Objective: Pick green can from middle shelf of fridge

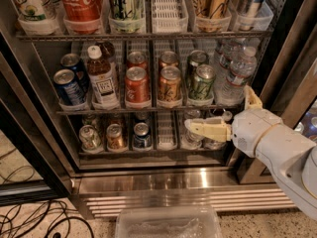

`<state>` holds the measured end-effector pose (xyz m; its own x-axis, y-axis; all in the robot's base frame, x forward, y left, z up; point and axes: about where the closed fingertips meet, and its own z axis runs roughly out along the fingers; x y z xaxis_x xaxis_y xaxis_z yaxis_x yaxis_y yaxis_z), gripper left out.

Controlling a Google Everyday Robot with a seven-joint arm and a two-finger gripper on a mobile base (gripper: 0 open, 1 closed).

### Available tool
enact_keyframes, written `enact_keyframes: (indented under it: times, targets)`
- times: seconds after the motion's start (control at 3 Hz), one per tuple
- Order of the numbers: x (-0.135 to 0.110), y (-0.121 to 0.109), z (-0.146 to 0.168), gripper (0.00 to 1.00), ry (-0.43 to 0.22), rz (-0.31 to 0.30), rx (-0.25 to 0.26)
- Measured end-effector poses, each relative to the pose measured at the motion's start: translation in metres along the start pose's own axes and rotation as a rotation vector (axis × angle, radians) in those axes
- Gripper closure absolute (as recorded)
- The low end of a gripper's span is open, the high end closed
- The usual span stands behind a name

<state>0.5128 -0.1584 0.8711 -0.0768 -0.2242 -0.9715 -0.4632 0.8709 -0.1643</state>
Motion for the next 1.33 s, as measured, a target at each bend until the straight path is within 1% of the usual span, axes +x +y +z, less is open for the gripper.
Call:
enact_keyframes:
  times: [0.33, 0.67, 1.0, 1.33]
  targets:
    - [0.005, 0.000, 0.011, 0.00, -0.013, 0.024, 0.032]
    - [0.011, -0.002, 0.027, 0.00, -0.028, 0.037, 0.065]
    - [0.016, -0.001, 0.040, 0.02, -0.029, 0.043, 0.089]
    - [0.021, 0.000, 0.050, 0.14, -0.031, 0.047, 0.106]
